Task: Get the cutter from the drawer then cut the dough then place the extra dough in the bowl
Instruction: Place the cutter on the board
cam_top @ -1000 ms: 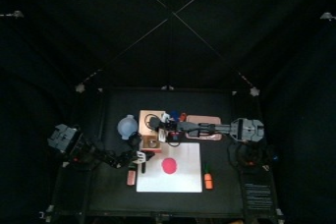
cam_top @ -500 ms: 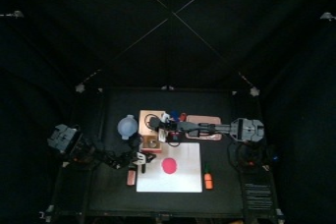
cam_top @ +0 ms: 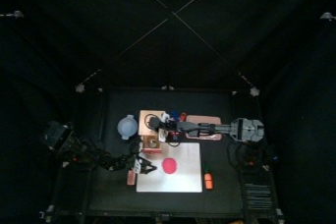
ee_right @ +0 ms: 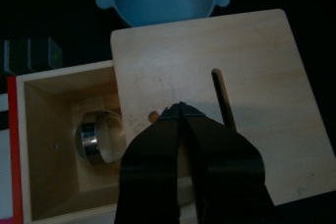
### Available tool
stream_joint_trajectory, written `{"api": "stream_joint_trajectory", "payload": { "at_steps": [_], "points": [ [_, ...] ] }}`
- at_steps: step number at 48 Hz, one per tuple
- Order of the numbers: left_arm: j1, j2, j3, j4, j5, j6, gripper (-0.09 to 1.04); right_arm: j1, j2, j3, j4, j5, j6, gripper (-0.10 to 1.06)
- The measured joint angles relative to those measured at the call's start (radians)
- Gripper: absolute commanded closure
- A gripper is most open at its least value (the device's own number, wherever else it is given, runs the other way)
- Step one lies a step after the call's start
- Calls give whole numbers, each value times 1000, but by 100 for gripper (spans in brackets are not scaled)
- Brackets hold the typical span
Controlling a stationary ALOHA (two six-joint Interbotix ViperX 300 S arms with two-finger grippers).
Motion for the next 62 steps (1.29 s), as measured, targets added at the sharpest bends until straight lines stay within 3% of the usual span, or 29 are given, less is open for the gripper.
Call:
{"api": "stream_joint_trajectory", "payload": {
  "at_steps": [7, 17, 22, 29, 40, 45, 62],
  "points": [
    [60, -31, 21, 147, 6, 25, 7, 18, -9, -5, -2, 8, 6, 93],
    [166, -123, 34, 333, 28, 120, 50, 75, -54, -14, 0, 84, 3, 93],
    [201, -202, 77, 402, 32, 181, 61, 101, -75, -23, 0, 109, 0, 91],
    [232, -307, 152, 448, 28, 250, 62, 123, -81, -26, 3, 129, -6, 79],
    [239, -508, 267, 462, 14, 334, 62, 121, -80, -29, 15, 133, 5, 31],
    [242, -548, 284, 465, 14, 357, 62, 121, -69, -41, 28, 133, 11, 20],
    [258, -554, 288, 466, 12, 379, 62, 118, 17, -104, 38, 173, 12, 18]
  ]
}}
